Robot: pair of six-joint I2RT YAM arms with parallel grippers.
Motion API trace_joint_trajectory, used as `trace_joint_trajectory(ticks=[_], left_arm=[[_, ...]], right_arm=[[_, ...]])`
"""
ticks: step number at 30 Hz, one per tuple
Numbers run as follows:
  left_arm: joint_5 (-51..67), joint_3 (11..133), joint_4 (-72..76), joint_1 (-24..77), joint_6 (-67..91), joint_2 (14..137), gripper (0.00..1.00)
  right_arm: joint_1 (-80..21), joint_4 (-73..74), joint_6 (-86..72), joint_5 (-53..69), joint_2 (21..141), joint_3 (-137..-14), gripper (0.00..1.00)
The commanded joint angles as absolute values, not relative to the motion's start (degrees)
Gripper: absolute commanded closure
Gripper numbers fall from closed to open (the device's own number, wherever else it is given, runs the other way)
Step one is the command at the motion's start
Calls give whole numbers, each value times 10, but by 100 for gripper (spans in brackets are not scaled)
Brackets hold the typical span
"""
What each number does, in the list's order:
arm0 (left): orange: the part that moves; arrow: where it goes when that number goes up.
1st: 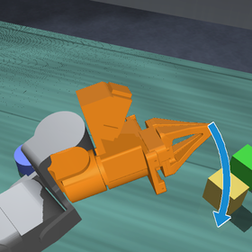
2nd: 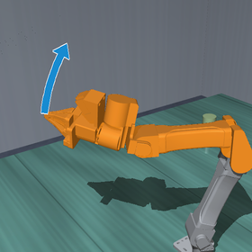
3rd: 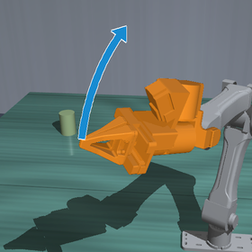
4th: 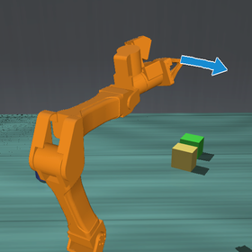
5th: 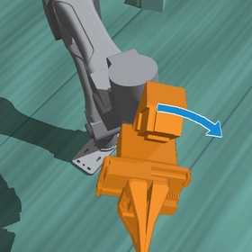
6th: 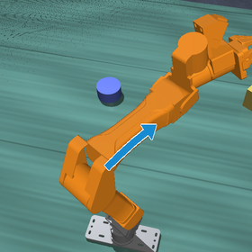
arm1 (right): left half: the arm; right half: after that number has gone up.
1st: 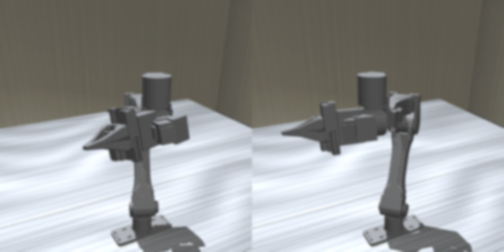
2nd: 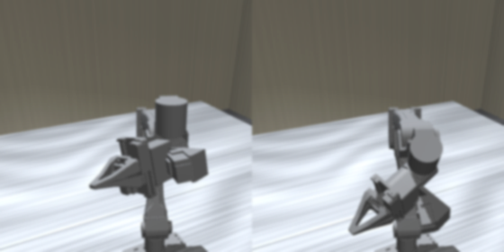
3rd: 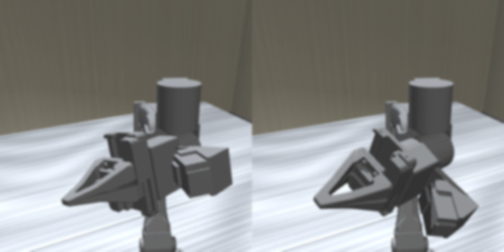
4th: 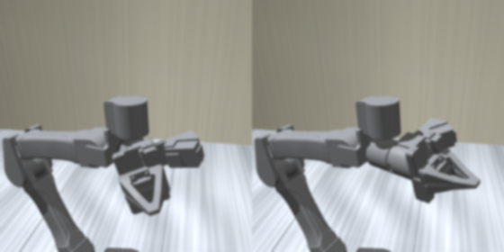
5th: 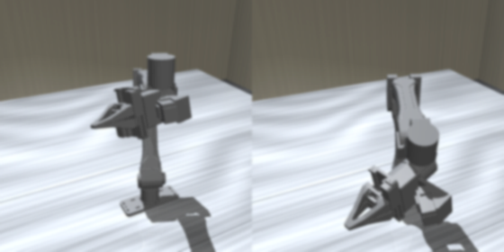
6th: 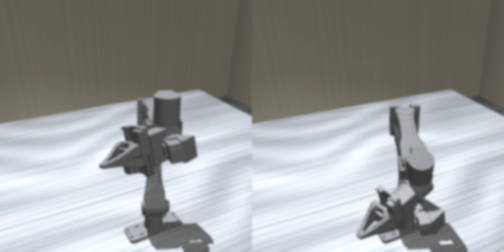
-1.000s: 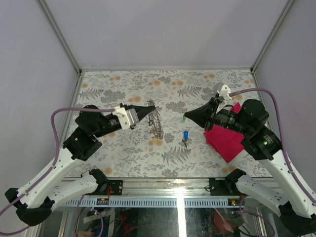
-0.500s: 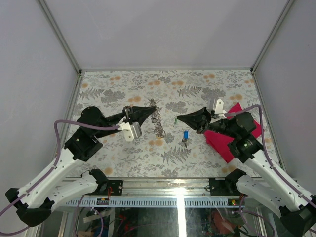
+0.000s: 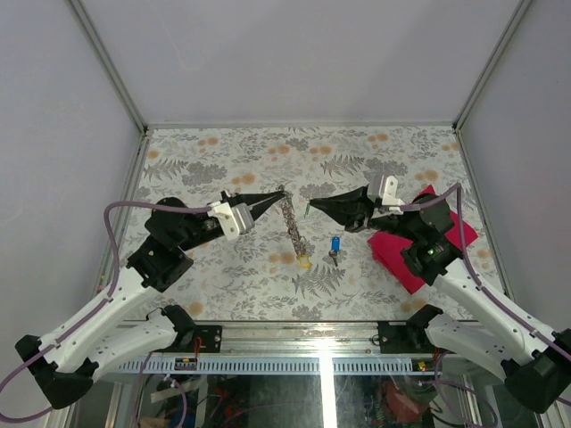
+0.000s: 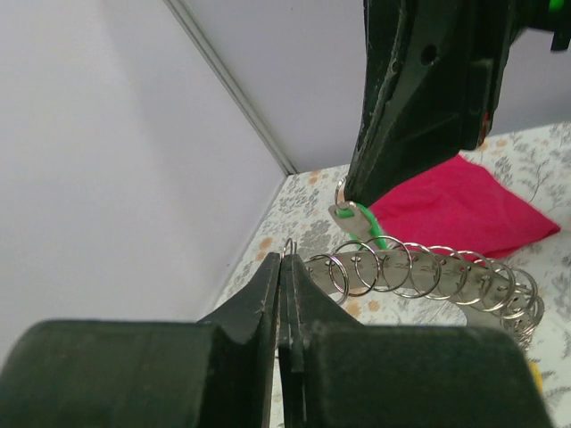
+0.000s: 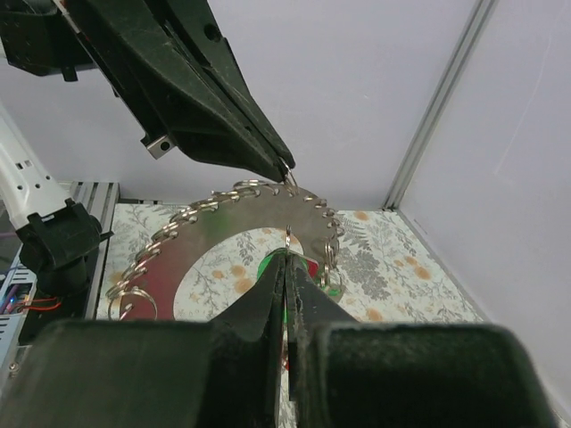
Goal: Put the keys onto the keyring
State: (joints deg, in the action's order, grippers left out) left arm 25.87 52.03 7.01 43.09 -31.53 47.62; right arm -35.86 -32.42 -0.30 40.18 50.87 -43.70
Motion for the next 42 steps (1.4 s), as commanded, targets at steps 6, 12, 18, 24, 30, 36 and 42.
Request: trace_joint_trajectory(ticks=[6,12,18,24,30,36,42], left_arm=[[215,494,233,433,-160,461,100],[209,487,237,433,-152,455,100],[199,490,237,433,-142,457,100],[194,490,233,433,-137,459,100],[192,493,228,434,-138,461,100],[191,497,223,434,-141,463,100],[193,501,218,434,-142,463,100]], right_arm=[[-378,-420,-44,403,540,-475,100],[-382,-439,-71,398,554,-483,100],[-405,-422,-52,379,570,-496,100],[-417,-411,-36,358,578,-509,100],[-422,-420,-39,348,589,-518,100],[-426,-410,-37,338,600,-525,100],[-429,-407,-38,332,607,-530,100]])
